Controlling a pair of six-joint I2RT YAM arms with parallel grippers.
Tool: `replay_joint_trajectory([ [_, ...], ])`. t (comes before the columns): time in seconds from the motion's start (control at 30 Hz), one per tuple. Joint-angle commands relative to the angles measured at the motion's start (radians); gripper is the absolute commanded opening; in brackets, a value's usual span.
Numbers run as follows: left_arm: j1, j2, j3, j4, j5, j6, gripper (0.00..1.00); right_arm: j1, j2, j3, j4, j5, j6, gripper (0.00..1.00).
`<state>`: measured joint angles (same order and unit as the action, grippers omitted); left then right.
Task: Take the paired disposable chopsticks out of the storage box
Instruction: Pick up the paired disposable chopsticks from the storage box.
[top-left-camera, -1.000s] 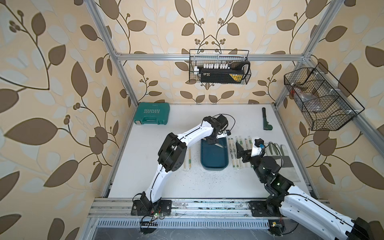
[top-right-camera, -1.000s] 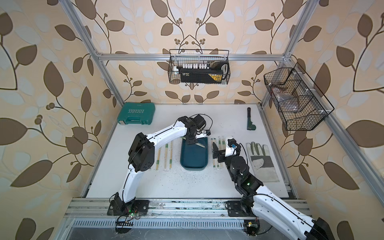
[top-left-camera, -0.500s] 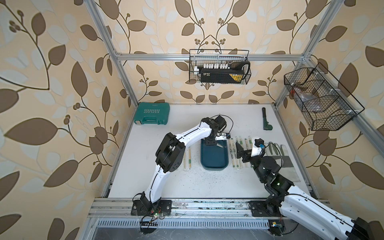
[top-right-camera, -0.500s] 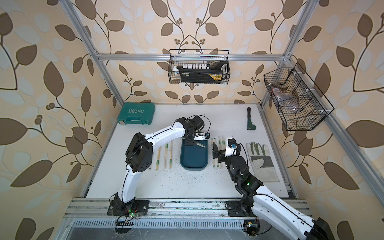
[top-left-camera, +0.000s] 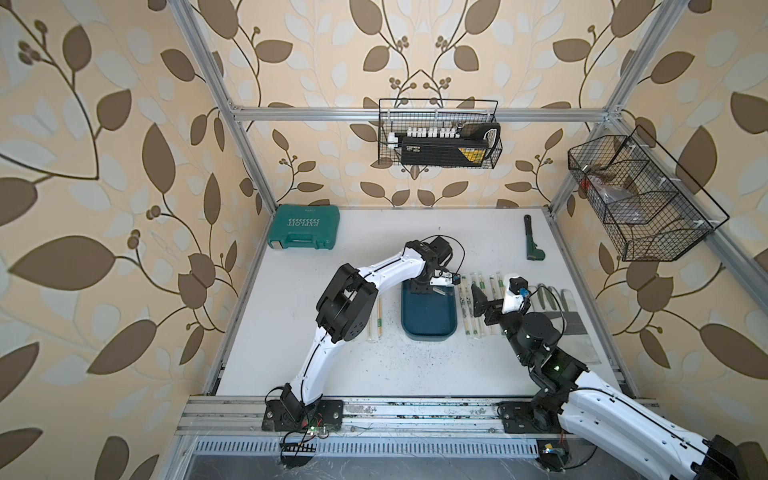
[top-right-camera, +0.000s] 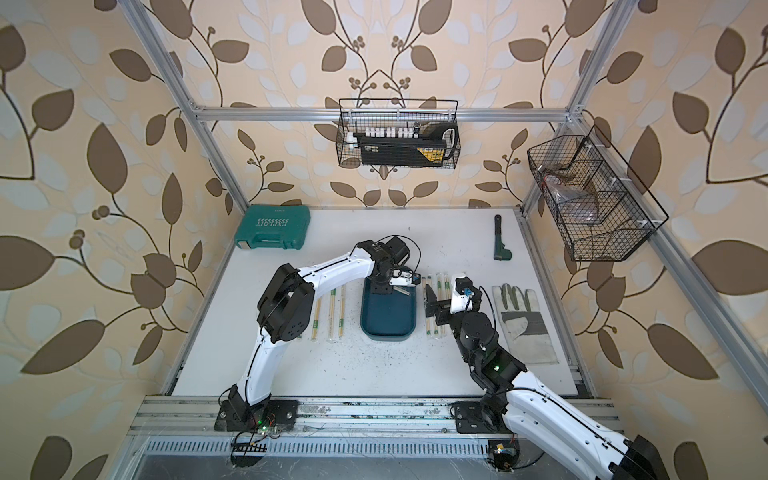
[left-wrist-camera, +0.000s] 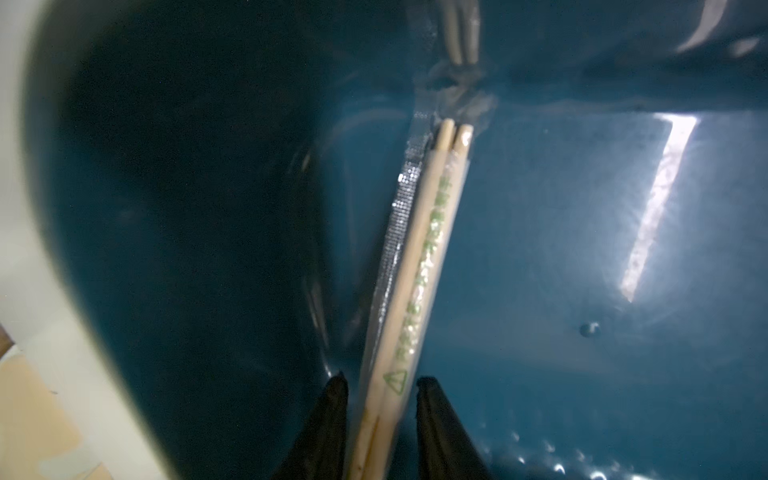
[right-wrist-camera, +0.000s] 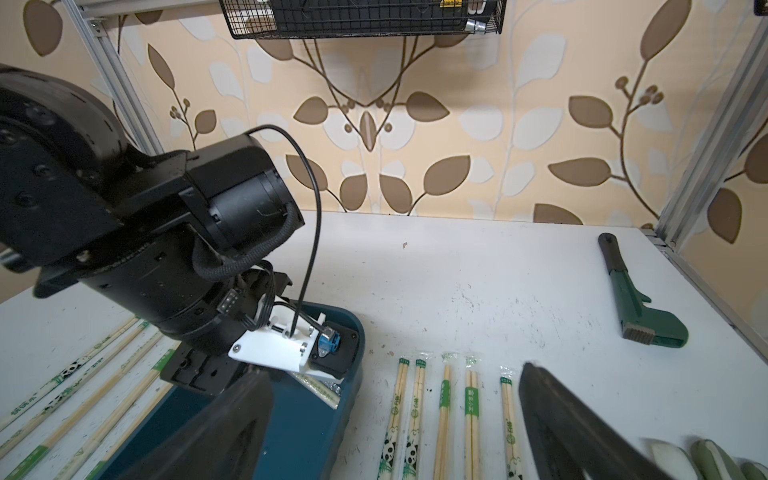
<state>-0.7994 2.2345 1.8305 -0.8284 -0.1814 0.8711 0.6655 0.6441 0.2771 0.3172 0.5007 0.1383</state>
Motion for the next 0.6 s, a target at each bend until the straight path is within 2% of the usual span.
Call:
replay_joint_trajectory([
  [0.0, 0.011, 0.009, 0.028, -0.029, 0.009, 0.023, 0.26, 0.001, -0.004, 0.025, 0.005, 0.005, 0.016, 0.96],
  [0.23, 0.003, -0.014, 0.034, -0.039, -0.02, 0.019, 0.15, 0.0, 0.001, 0.027, 0.006, 0.006, 0.017, 0.96],
  [0.33, -0.006, -0.033, 0.045, -0.051, -0.044, 0.011, 0.01, 0.0, 0.007, 0.03, 0.006, 0.006, 0.017, 0.96],
  [0.57, -0.034, -0.085, 0.069, -0.11, -0.107, -0.072, 0.0, 0.0, 0.01, 0.03, 0.004, 0.007, 0.018, 0.96],
])
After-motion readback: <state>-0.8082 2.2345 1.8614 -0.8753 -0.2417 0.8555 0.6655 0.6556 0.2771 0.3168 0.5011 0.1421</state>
